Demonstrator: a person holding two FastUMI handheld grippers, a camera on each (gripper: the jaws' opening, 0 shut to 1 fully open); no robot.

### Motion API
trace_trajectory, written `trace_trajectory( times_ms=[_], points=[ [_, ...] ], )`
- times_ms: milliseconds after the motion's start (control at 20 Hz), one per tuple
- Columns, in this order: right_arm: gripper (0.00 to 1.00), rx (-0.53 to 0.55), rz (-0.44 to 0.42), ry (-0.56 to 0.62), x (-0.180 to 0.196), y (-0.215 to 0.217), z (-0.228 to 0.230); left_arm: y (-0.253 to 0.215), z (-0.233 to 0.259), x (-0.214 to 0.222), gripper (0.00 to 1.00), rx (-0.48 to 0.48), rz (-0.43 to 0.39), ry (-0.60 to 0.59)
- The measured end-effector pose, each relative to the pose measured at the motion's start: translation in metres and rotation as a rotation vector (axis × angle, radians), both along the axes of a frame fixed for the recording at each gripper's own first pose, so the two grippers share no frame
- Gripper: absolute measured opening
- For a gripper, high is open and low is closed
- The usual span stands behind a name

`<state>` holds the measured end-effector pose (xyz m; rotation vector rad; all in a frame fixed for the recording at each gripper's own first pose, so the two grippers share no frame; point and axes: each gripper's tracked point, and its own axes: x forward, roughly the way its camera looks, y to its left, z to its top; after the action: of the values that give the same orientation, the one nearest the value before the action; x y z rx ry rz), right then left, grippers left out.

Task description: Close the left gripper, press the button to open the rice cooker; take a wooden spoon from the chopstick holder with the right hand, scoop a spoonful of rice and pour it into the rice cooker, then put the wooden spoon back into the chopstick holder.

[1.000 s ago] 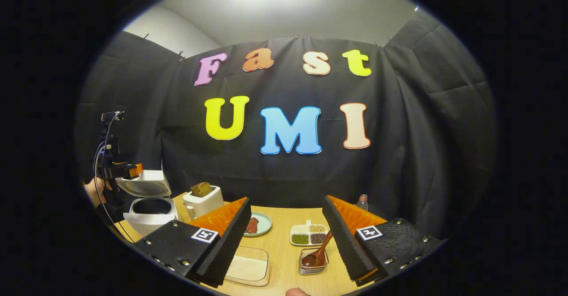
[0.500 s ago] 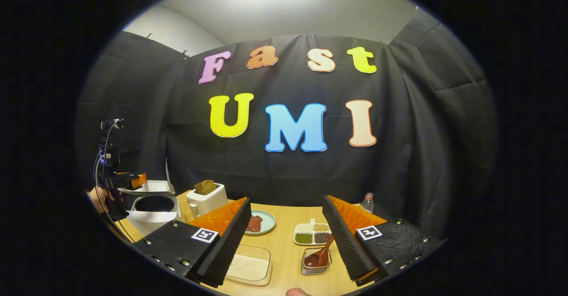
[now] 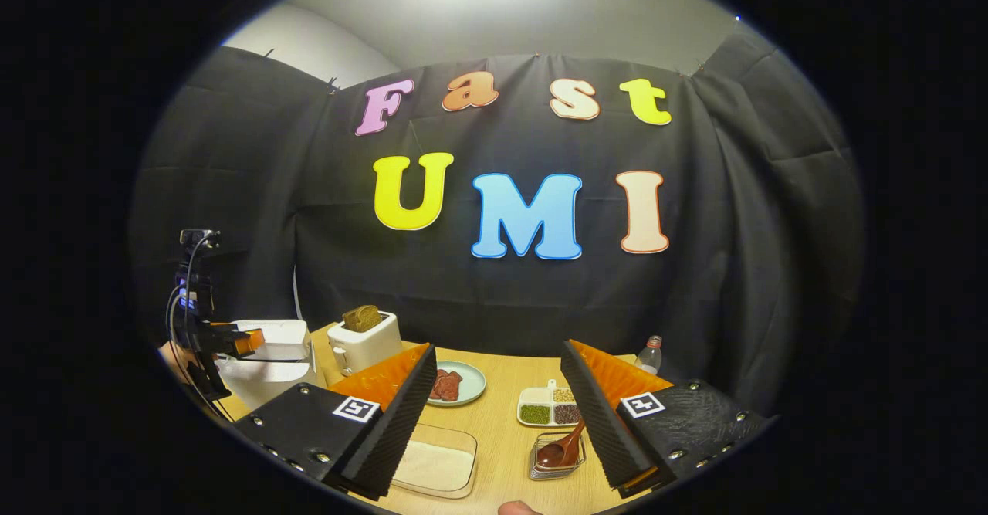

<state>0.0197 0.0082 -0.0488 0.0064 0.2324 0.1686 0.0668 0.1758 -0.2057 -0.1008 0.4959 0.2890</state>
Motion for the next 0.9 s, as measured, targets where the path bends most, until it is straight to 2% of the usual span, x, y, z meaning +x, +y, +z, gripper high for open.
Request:
trace_trajectory(
  times_ms=[100, 150, 200, 250, 300, 350, 400, 450, 500, 600, 650, 800, 900],
  points=[
    [0.98, -0.002, 0.006, 0.006, 0.001, 0.004, -0.001, -0.004, -0.016, -0.004, 0.95, -0.007, -0.006, 0.032],
    [0.98, -0.002, 0.009, 0.008, 0.002, 0.006, -0.003, -0.008, -0.027, -0.008, 0.92, -0.013, -0.015, 0.058],
    [0.98, -0.001, 0.012, 0.009, 0.002, 0.008, -0.002, -0.012, -0.04, -0.016, 0.99, -0.007, -0.023, 0.093],
    [0.98, -0.003, 0.014, 0.009, 0.003, 0.009, -0.002, -0.011, -0.032, -0.013, 0.98, 0.036, -0.035, 0.029],
    [0.98, -0.003, 0.018, 0.008, 0.003, 0.011, -0.001, -0.01, -0.038, -0.011, 0.98, 0.028, -0.027, 0.032],
    [0.98, 0.001, 0.023, 0.006, 0.003, 0.014, 0.0, -0.01, -0.03, -0.013, 0.97, 0.027, -0.02, -0.019],
    [0.98, 0.005, 0.024, 0.001, 0.003, 0.016, 0.002, -0.011, -0.031, -0.015, 1.0, 0.034, -0.029, -0.016],
    [0.98, 0.012, 0.028, -0.004, 0.002, 0.018, 0.004, -0.012, -0.033, -0.018, 0.96, 0.056, -0.046, -0.011],
    [0.98, 0.017, 0.034, -0.011, 0.002, 0.02, 0.007, -0.013, -0.034, -0.017, 1.0, 0.057, -0.058, 0.003],
    [0.98, 0.015, 0.032, -0.032, 0.002, 0.019, 0.015, -0.023, -0.019, -0.02, 0.96, 0.041, -0.075, -0.005],
    [0.98, 0.019, 0.027, -0.042, 0.002, 0.018, 0.018, -0.026, -0.004, -0.019, 0.97, 0.049, -0.081, -0.038],
    [0.98, 0.046, 0.006, -0.061, 0.001, 0.018, 0.025, -0.048, 0.048, -0.024, 0.95, 0.108, -0.128, -0.132],
    [0.98, 0.061, -0.024, -0.086, -0.001, 0.013, 0.031, -0.058, 0.085, -0.029, 0.99, 0.165, -0.141, -0.189]
  ],
)
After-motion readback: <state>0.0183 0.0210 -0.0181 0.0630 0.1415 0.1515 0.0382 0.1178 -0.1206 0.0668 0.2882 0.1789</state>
